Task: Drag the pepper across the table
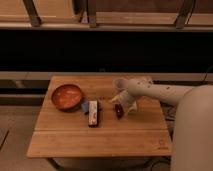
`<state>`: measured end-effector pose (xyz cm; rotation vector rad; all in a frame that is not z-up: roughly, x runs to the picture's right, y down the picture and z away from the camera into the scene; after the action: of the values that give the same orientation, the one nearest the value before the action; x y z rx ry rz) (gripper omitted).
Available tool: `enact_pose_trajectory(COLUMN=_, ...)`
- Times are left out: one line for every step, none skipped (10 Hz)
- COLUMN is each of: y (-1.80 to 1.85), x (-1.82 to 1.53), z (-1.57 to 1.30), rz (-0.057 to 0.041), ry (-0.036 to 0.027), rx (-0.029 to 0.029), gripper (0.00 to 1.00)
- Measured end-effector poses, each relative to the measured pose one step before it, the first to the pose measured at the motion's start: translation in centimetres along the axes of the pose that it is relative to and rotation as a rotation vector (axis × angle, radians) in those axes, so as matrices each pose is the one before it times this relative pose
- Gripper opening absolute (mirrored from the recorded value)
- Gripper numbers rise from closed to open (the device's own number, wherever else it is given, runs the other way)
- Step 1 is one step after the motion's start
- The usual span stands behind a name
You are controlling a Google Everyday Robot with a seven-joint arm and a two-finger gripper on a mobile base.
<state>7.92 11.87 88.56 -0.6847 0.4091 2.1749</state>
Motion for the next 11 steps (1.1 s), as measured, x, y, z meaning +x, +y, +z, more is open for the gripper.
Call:
enact_pose_trajectory(y=-0.15, x=-0.1, z=0.381, rz=0.00616, ry=0.00883, rx=0.00206, gripper=0.65)
enact_pose_trajectory(y=-0.185, x=-0.194, z=0.347, rz=0.00667, ry=0.00604, rx=0.00254, gripper=0.62)
enact_pose_trajectory(y=-0.194, x=-0.27, z=0.165, rz=0.00417, ry=-0.00084, rx=0.00329, gripper=0.55)
enact_pose_trajectory(y=-0.164, x=-0.321, z=0.062, rz=-0.00147, ry=-0.00593, rx=0.00508, gripper=0.45)
enact_pose_trajectory(y=-0.035, x=-0.264, z=0.007, rz=-0.00129, ry=-0.0065, rx=0.00252, gripper=0.35)
enact_pose_trajectory(y=0.044, x=-0.155, z=0.006, rz=0.00208, ry=-0.00401, rx=-0.00045, gripper=0.25)
enact_pose_trajectory(y=-0.018, x=-0.019, z=0.063, rz=0.00206, ry=-0.00033, rx=-0.00071, gripper=0.15)
enact_pose_trajectory(y=0.027, x=-0.017, z=-0.005, rz=0.00223, ry=-0.00043, rx=-0.00241, gripper=0.05)
enact_pose_trajectory(y=0.076, x=0.036, z=-0.031, rz=0.00196, ry=0.0003, rx=-0.0041, gripper=0.01)
enact_pose_trajectory(y=0.085, x=0.084, z=-0.179, rz=0.00177, ry=-0.00048, rx=-0.0056, gripper=0.0)
enact_pose_trajectory(y=0.02, x=0.095, z=-0.129, rz=0.00152, ry=0.00033, rx=-0.00408, gripper=0.0)
